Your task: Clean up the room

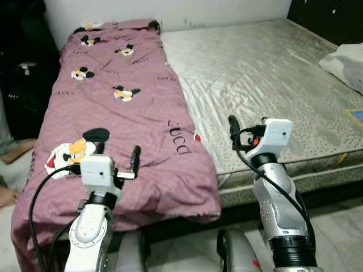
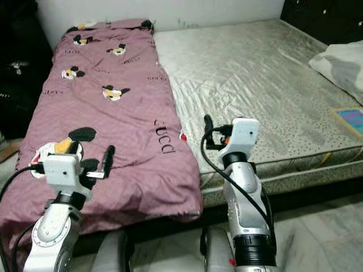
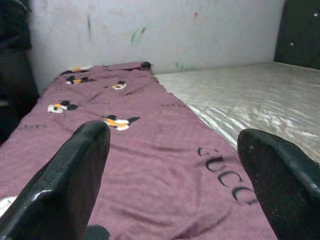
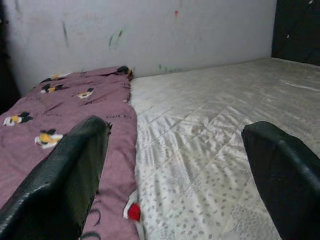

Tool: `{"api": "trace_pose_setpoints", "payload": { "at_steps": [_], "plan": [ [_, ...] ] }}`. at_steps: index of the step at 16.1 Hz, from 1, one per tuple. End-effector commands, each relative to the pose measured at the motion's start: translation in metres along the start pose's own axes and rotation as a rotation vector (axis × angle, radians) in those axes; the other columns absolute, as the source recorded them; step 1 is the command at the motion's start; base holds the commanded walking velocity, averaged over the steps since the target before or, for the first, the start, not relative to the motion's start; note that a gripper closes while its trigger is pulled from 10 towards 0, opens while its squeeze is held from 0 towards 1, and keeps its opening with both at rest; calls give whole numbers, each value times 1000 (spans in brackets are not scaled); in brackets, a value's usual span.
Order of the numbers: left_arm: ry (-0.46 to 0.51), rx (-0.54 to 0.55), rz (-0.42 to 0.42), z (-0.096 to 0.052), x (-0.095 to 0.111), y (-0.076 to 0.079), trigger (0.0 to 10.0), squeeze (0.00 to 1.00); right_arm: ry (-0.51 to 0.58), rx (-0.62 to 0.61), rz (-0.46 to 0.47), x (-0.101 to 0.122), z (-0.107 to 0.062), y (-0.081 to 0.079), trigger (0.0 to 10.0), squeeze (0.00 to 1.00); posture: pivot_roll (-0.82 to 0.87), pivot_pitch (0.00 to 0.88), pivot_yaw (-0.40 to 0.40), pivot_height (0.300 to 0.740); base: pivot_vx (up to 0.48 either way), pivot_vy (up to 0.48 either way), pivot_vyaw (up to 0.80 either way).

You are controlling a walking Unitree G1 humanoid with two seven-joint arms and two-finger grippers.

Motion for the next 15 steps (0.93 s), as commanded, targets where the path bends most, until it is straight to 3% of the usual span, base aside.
{"api": "trace_pose_setpoints", "payload": {
  "at_steps": [1,7,9,10,11,15],
  "plan": [
    [16,10,19,2,3,-3,10000,1000,19,-11,7,5,5,1,10000,0,31,0,54,669,0,0,0],
    [36,5,33,16,3,5,10000,1000,39,-27,17,8,14,0,10000,0,21,0,56,739,0,0,0],
    [36,-1,35,22,2,7,10000,1000,46,-25,13,9,17,1,10000,0,14,0,56,740,0,0,0],
    [39,5,40,28,2,7,10000,882,48,-27,6,9,19,2,10000,0,11,0,53,740,0,0,0],
    [42,12,47,34,2,6,10000,24,49,-29,-2,9,20,4,10000,0,6,0,52,740,0,0,0],
    [48,25,80,43,0,8,10000,0,44,-22,-25,5,21,5,10000,0,-6,0,44,740,0,0,0]
  ]
}}
Point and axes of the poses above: a point about 5 cm out from each wrist's last joint towards the gripper, its own z axis pointing out of the wrist towards the gripper, its own x axis along the axis of the wrist's last joint, y = z × x, the point moved 2 cm from there along z, pointing out of the wrist towards the gripper, and after that the axes turned 4 degrees about -z, right-handed, at the moved point
